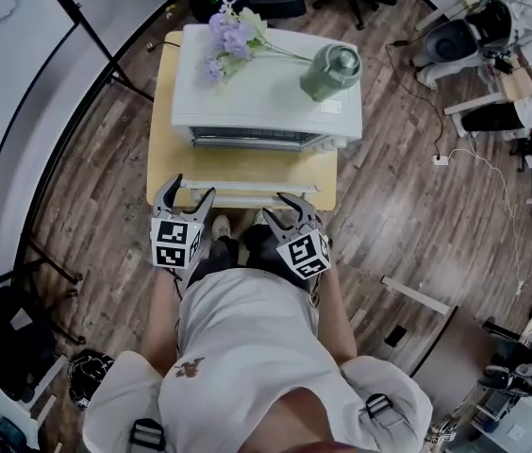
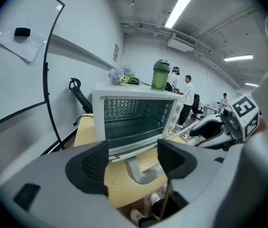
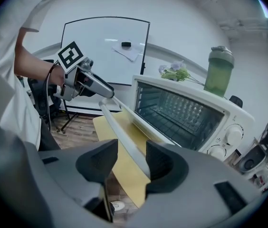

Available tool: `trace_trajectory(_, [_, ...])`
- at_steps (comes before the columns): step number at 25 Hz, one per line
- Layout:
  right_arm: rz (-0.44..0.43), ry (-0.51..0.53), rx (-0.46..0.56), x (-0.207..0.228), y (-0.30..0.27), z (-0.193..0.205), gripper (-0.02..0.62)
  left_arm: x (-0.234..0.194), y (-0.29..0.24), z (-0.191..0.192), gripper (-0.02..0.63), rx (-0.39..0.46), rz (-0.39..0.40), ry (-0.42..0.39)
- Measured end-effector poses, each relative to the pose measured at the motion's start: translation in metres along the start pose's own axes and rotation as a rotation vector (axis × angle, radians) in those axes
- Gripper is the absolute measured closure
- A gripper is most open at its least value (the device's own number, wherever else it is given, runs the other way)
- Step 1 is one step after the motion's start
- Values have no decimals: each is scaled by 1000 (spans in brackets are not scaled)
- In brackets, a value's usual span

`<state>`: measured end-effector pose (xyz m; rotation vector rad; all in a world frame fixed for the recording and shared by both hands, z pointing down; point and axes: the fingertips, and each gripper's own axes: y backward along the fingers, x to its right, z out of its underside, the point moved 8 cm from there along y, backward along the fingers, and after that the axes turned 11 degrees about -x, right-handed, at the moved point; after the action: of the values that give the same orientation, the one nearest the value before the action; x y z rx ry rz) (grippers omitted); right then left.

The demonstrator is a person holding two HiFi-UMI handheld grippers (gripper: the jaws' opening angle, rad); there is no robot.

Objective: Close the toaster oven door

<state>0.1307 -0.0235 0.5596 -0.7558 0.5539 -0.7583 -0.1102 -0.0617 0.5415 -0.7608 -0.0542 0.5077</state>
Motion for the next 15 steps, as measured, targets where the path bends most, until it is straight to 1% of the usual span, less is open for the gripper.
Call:
trace_trajectory(4, [12, 14, 8, 3, 2, -5, 411, 0, 4, -4, 309, 23, -34, -31])
trace_trajectory(7, [22, 27, 4, 7, 3, -10, 413, 1, 9, -9, 332, 54, -41, -52])
trace_trajectory(10, [33, 37, 1, 11, 4, -16, 416, 8, 15, -17, 343, 74, -26, -100])
trace_trajectory(15, [47, 35, 12, 19, 5, -24, 416, 32, 13, -22, 351, 65, 25, -205])
